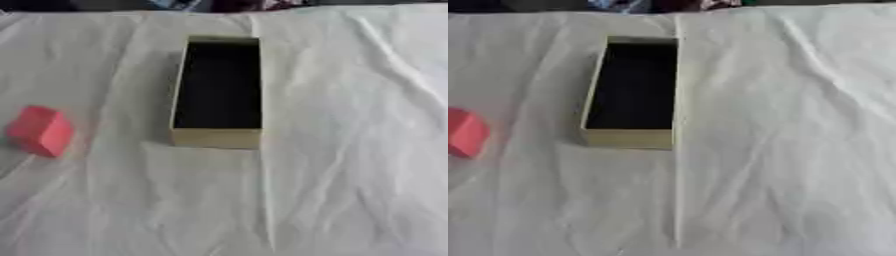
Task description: Pick up objects on the table and place them in the box.
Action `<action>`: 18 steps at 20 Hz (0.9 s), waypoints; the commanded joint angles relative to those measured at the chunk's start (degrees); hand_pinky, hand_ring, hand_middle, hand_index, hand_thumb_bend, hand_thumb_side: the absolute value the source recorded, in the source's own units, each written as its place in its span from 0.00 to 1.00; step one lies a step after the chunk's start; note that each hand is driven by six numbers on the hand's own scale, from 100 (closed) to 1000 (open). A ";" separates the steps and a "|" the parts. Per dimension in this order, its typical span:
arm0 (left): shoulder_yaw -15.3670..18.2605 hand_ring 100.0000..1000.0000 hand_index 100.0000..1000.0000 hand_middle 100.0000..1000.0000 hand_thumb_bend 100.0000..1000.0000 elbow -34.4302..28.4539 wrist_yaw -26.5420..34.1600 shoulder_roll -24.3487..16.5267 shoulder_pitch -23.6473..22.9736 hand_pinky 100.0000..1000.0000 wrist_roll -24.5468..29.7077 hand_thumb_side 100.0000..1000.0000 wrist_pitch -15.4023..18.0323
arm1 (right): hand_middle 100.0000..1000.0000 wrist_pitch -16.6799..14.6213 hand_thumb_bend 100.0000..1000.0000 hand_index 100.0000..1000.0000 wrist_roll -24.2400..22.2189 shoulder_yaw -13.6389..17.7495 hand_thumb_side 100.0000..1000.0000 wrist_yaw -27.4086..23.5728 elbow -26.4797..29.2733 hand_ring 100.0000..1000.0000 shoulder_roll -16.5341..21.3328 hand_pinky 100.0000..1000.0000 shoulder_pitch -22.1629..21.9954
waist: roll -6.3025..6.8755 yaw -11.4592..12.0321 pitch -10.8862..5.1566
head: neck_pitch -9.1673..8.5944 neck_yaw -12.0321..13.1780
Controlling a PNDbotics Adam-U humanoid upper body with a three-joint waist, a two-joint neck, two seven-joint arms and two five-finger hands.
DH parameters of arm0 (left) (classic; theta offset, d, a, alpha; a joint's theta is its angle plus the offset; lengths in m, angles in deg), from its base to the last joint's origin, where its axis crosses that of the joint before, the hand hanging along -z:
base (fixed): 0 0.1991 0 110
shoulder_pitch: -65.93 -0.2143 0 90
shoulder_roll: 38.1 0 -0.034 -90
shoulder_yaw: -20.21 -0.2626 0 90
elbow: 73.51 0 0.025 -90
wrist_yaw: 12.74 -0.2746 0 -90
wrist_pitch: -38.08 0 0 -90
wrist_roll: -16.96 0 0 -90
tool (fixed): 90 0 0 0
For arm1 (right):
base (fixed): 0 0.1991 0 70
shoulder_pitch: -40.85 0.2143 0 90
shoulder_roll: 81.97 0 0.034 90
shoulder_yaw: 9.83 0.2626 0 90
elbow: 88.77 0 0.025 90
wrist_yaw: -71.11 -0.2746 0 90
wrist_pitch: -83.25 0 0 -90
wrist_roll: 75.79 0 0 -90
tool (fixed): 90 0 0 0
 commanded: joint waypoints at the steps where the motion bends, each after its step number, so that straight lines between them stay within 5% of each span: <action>1: 0.36 0.55 0.67 0.56 0.13 -0.90 -0.18 -2.04 0.53 0.59 0.42 0.00 -0.12 | 0.79 -0.03 0.00 0.80 0.04 0.83 0.34 -0.13 0.81 0.80 1.69 0.83 0.67 | -0.15 0.03 -2.31 | 1.08 0.73; 12: -0.56 0.56 0.68 0.57 0.16 -0.90 -2.01 -4.32 0.93 0.59 3.28 0.00 -1.80 | 0.79 -0.06 0.00 0.80 0.03 0.87 0.34 -0.72 0.81 0.79 1.91 0.83 0.51 | -0.09 -0.30 -3.99 | 1.20 1.09; 18: -1.44 0.58 0.71 0.60 0.26 1.41 -8.23 -11.58 3.31 0.62 9.04 0.00 -4.54 | 0.79 0.05 0.00 0.80 -0.15 0.72 0.34 -0.79 0.81 0.79 2.20 0.83 0.44 | 0.06 -0.33 -4.51 | 1.28 0.81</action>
